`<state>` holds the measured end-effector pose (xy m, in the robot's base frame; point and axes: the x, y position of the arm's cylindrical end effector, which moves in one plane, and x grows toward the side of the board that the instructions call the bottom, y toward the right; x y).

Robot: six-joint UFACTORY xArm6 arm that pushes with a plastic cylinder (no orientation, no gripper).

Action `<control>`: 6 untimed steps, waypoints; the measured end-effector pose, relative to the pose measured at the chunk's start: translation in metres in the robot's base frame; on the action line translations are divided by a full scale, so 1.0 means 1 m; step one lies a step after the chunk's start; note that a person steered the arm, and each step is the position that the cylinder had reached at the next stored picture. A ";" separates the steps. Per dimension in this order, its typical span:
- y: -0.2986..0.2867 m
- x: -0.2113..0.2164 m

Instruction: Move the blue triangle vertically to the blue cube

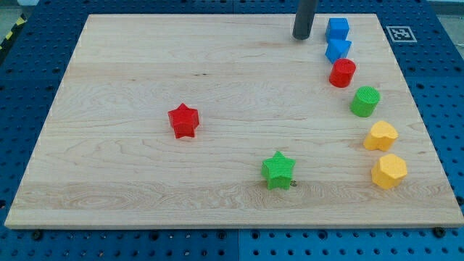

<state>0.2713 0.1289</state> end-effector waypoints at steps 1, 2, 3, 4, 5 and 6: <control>0.000 0.038; 0.003 0.047; 0.020 0.059; 0.041 0.062; 0.054 0.063; 0.065 0.063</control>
<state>0.3338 0.1936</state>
